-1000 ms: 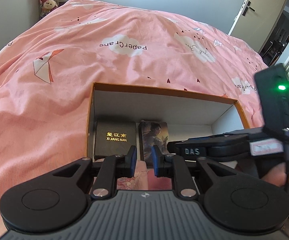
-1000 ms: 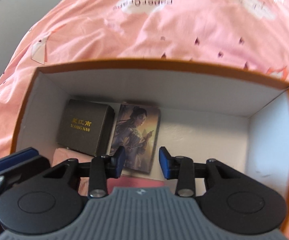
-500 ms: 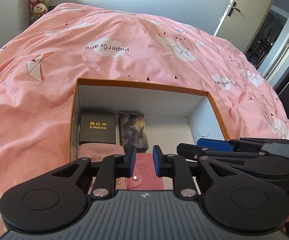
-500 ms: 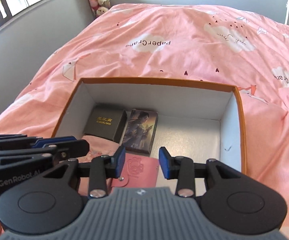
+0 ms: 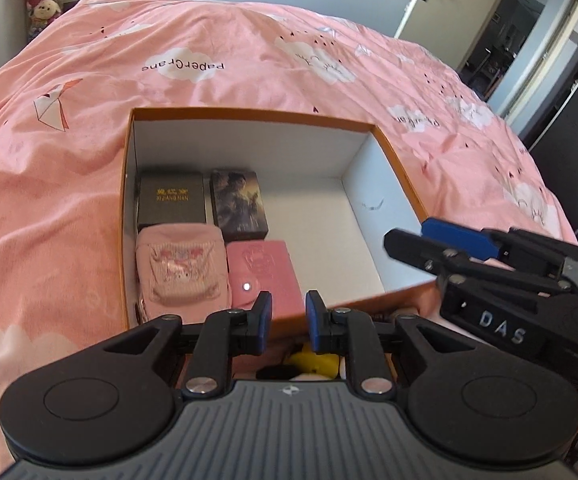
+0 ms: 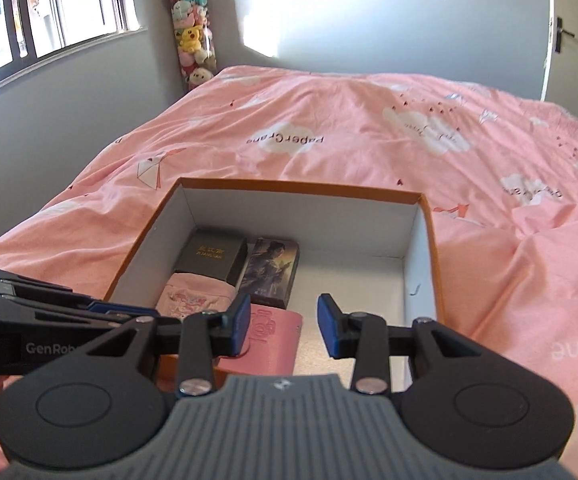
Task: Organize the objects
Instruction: 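Move the left tool back toward the plush toys beside the box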
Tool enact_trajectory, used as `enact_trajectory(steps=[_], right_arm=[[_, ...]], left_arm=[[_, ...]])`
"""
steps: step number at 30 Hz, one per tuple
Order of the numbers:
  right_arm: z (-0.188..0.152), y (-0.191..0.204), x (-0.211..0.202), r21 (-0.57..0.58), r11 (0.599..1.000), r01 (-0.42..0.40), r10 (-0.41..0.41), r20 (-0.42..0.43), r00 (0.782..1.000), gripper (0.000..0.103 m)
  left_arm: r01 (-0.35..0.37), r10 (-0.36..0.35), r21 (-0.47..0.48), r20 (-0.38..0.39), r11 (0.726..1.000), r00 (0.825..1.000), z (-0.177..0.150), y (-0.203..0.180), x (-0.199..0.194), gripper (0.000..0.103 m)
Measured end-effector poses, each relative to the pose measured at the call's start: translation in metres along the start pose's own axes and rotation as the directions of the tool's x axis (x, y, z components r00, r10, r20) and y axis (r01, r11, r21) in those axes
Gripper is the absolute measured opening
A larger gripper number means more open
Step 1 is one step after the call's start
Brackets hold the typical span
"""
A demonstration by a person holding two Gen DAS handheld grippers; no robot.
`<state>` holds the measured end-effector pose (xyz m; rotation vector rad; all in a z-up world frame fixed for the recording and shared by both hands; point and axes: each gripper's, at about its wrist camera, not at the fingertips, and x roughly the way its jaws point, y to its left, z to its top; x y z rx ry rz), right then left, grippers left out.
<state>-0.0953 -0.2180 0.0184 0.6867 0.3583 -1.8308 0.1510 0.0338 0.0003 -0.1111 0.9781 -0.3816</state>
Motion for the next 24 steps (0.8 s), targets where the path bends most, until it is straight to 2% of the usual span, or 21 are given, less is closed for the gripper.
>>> enact_trajectory(steps=[1,6,11,18,22,24], right_arm=[[-0.003,0.000,-0.004,-0.004,1.000,0.011,-0.011,0.008,1.000,0.040],[-0.018,-0.001,-0.014,0.004,0.999,0.035,-0.034,-0.063,0.997,0.040],[-0.036,-0.002,-0.024,0.048,0.999,0.023,-0.017,-0.128,0.992,0.040],[-0.068,0.005,-0.019,0.073,0.997,0.021,-0.003,-0.241,0.971,0.039],[-0.080,0.007,-0.015,0.086,0.996,0.016,0.009,-0.287,0.958,0.039],[-0.082,0.007,-0.013,0.086,0.996,0.021,0.007,-0.304,0.953,0.039]], left_arm=[[0.004,-0.004,0.008,-0.009,1.000,1.000,-0.004,0.000,-0.002,0.022],[0.024,-0.023,0.017,-0.062,1.000,0.998,-0.022,0.006,-0.007,0.023],[0.067,-0.072,-0.050,-0.104,0.997,0.992,-0.042,0.022,-0.008,0.023],[0.105,-0.115,-0.060,-0.183,0.993,0.976,-0.068,0.021,0.006,0.023],[0.124,-0.140,-0.083,-0.224,0.989,0.965,-0.075,0.021,0.020,0.032],[0.126,-0.137,-0.060,-0.231,0.990,0.963,-0.074,0.017,0.025,0.040]])
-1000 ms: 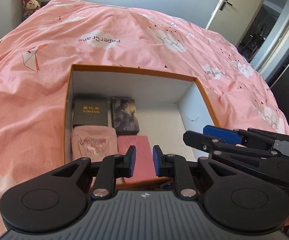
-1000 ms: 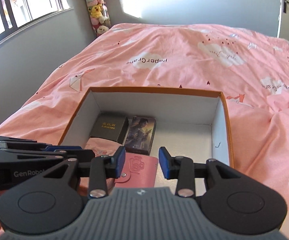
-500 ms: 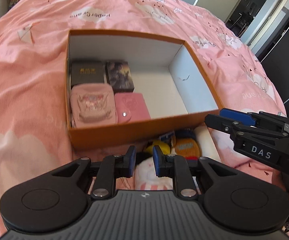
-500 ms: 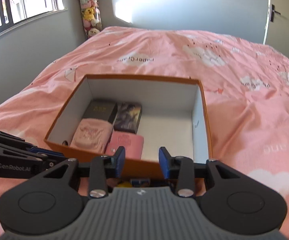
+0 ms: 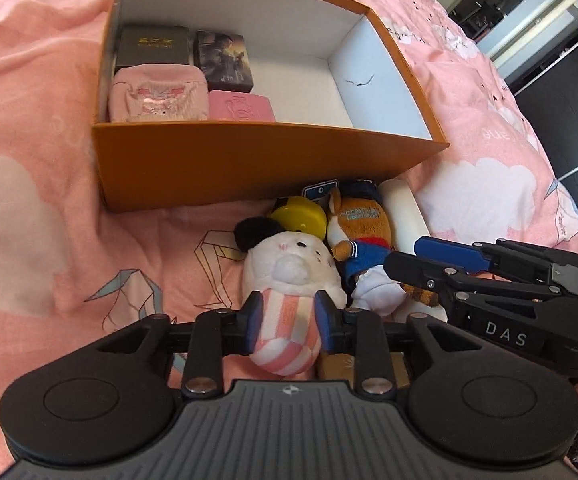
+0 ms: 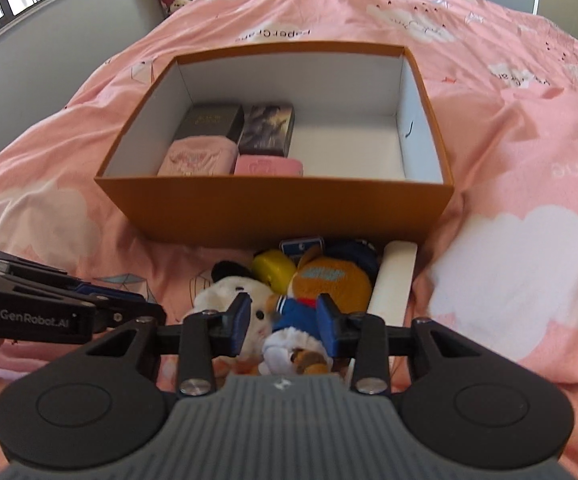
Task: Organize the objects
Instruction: 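Move the left tool back toward the plush toys beside the box, then grasp the white panda plush with the left tool while the right tool grasps the brown sailor bear plush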
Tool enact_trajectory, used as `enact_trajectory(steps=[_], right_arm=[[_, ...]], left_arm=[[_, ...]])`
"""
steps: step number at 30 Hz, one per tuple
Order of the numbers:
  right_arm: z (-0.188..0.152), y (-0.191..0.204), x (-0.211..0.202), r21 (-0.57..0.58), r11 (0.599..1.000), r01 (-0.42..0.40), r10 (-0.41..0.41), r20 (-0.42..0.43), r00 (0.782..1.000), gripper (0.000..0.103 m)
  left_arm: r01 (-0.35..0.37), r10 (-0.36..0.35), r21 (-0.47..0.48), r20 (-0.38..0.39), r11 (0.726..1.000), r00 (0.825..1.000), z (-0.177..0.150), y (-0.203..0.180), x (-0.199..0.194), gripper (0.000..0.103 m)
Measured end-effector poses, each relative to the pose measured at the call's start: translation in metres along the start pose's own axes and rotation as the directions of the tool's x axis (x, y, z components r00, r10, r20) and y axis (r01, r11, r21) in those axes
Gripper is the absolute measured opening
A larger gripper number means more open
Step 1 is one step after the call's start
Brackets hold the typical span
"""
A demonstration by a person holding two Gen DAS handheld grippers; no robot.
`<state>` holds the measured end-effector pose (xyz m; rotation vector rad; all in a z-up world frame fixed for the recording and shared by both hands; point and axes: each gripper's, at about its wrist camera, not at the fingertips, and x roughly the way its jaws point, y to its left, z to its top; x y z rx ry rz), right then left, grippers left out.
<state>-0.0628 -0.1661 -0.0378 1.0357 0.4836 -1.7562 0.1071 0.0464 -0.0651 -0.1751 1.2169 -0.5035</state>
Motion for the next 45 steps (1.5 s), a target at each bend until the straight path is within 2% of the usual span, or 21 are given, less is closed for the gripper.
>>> enact_trajectory(steps=[1,6,11,14,23,35,38,45], right_arm=[[-0.001,-0.001,0.001,0.003,1.000,0.005,-0.005,-0.011,1.000,0.039],[0.002,-0.008,0.011,0.003,1.000,0.027,-0.027,-0.058,0.998,0.039],[0.006,-0.016,0.019,0.020,1.000,0.022,-0.021,-0.090,0.996,0.039],[0.007,-0.015,0.025,0.010,1.000,0.023,-0.022,-0.110,0.994,0.041],[0.011,-0.011,0.049,-0.016,1.000,0.022,-0.025,-0.186,0.982,0.051],[0.013,0.002,0.077,-0.109,0.989,0.096,-0.122,-0.256,0.959,0.058],[0.012,0.000,0.082,-0.099,0.989,0.112,-0.136,-0.274,0.952,0.053],[0.011,-0.005,0.071,-0.076,0.991,0.110,-0.126,-0.250,0.960,0.046]], left_arm=[[-0.006,0.006,0.025,-0.009,1.000,1.000,0.001,-0.003,0.003,0.046],[-0.028,0.038,0.162,-0.059,0.986,0.998,0.004,-0.020,0.019,0.053],[-0.090,0.119,0.311,-0.075,0.946,0.990,0.003,-0.041,0.036,0.056],[-0.116,0.155,0.357,-0.082,0.927,0.985,0.004,-0.047,0.045,0.060],[-0.117,0.174,0.366,-0.126,0.923,0.977,0.008,-0.046,0.064,0.071],[-0.117,0.178,0.361,-0.140,0.925,0.974,0.004,-0.044,0.069,0.071],[-0.117,0.177,0.360,-0.138,0.926,0.974,0.003,-0.044,0.069,0.070],[-0.124,0.181,0.358,-0.131,0.925,0.975,0.002,-0.046,0.065,0.065]])
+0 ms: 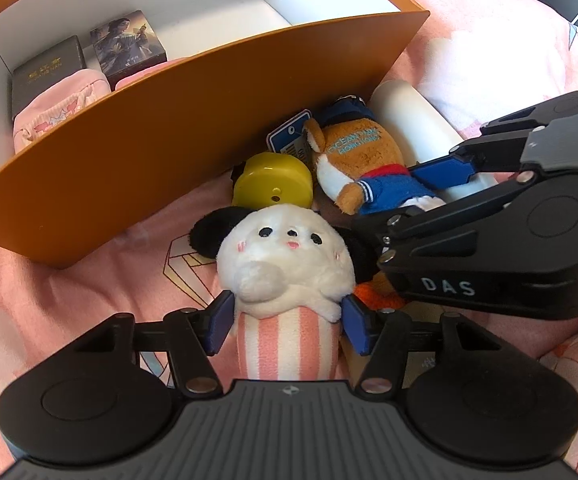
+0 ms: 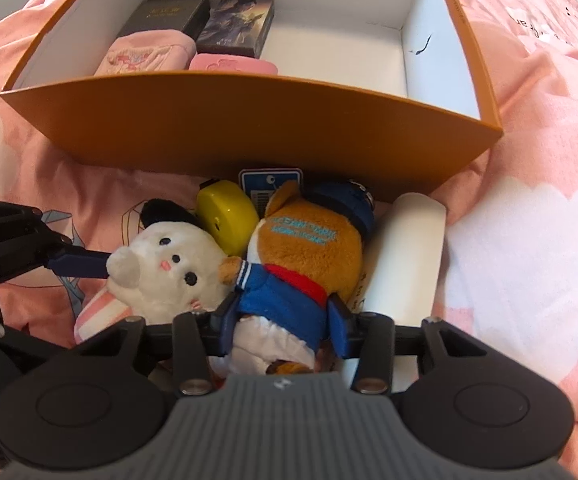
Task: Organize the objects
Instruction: 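Grasp the white panda plush with the left tool while the right tool grasps the brown sailor bear plush, then carry the panda plush into the orange box with the left tool while the right tool carries the bear plush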
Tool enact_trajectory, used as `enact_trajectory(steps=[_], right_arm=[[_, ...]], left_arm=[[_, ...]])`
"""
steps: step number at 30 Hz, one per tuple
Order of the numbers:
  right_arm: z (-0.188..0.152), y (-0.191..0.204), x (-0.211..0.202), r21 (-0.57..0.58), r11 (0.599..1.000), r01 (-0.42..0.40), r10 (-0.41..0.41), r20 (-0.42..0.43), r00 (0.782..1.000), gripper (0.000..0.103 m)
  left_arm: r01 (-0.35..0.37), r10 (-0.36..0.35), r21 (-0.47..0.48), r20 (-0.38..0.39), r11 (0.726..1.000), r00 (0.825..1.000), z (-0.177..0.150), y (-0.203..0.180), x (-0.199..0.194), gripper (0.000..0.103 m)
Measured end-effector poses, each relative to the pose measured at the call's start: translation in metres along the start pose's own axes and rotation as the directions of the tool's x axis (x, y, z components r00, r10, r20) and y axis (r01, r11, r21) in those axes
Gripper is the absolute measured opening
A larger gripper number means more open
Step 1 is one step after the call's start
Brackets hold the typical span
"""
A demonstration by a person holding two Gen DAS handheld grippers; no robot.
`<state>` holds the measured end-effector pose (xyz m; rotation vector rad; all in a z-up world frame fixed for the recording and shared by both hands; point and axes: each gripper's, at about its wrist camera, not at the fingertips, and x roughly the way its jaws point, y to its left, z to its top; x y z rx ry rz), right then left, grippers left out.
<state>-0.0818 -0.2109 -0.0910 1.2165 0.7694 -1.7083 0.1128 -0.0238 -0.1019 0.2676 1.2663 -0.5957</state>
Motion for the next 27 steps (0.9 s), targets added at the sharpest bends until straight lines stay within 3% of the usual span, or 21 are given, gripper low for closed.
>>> enact_trajectory(steps=[14,18,27], right_arm=[[-0.006,-0.009,-0.039,-0.005,0.999,-0.045,0.045,0.089,0.995,0.043],[-0.006,-0.013,-0.055,-0.008,0.998,-0.065,0.065,0.123,0.990,0.043],[-0.010,-0.018,-0.087,-0.017,0.993,-0.114,0.115,0.190,0.975,0.043]], left_arm=[[0.034,-0.026,-0.118,0.070,0.992,0.997,-0.010,0.019,-0.030,0.060],[0.089,-0.074,-0.136,0.107,0.987,0.992,-0.011,0.023,-0.044,0.059],[0.094,-0.062,-0.174,0.183,0.980,0.981,-0.013,0.024,-0.075,0.059]])
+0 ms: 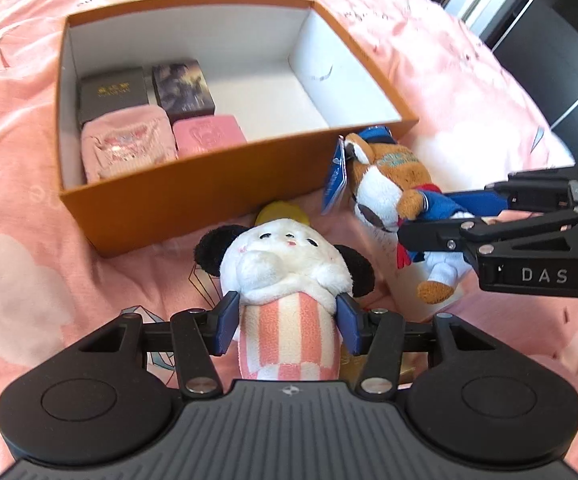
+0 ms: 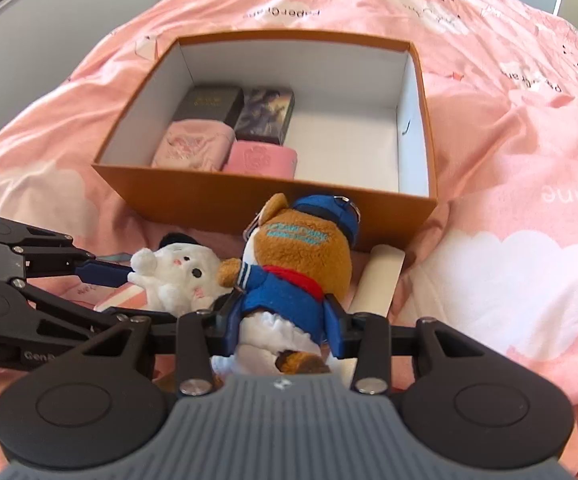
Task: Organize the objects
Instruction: 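Carry the panda plush into the orange box with the left tool while the right tool carries the bear plush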
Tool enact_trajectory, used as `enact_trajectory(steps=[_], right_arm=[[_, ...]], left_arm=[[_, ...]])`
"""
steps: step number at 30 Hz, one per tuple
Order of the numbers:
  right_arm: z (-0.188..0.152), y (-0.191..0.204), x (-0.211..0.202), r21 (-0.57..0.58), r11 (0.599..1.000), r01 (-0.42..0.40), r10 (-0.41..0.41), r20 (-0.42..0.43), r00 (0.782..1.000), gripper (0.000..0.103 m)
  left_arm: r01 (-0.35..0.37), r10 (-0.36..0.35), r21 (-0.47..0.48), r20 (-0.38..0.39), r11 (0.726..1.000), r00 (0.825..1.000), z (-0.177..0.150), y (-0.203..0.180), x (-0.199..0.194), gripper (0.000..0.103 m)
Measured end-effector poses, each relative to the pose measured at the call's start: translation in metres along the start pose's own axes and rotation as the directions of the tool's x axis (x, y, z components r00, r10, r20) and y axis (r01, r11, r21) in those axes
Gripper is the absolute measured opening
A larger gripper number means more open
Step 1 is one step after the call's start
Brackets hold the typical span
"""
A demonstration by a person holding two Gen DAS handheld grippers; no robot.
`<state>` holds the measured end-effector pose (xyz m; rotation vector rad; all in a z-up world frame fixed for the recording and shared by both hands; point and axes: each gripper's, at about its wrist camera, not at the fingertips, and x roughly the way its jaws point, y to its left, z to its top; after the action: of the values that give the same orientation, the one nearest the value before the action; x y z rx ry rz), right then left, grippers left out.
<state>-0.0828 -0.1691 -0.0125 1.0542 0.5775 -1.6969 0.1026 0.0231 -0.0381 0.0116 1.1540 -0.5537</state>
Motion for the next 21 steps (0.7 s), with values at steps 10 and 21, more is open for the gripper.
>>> enact_trajectory(steps=[10,21], right_arm=[[0.009,-0.005,-0.034,0.000,0.999,-0.036,0.036,0.093,0.995,0.043],[0.043,-0.011,-0.067,-0.036,0.999,-0.018,0.026,0.248,0.968,0.043]], left_arm=[[0.099,-0.093,-0.051,0.111,0.994,0.989,0.009,0.001,-0.047,0.059],[0.145,-0.108,-0.112,0.283,0.983,0.953,0.052,0.017,-0.083,0.059]])
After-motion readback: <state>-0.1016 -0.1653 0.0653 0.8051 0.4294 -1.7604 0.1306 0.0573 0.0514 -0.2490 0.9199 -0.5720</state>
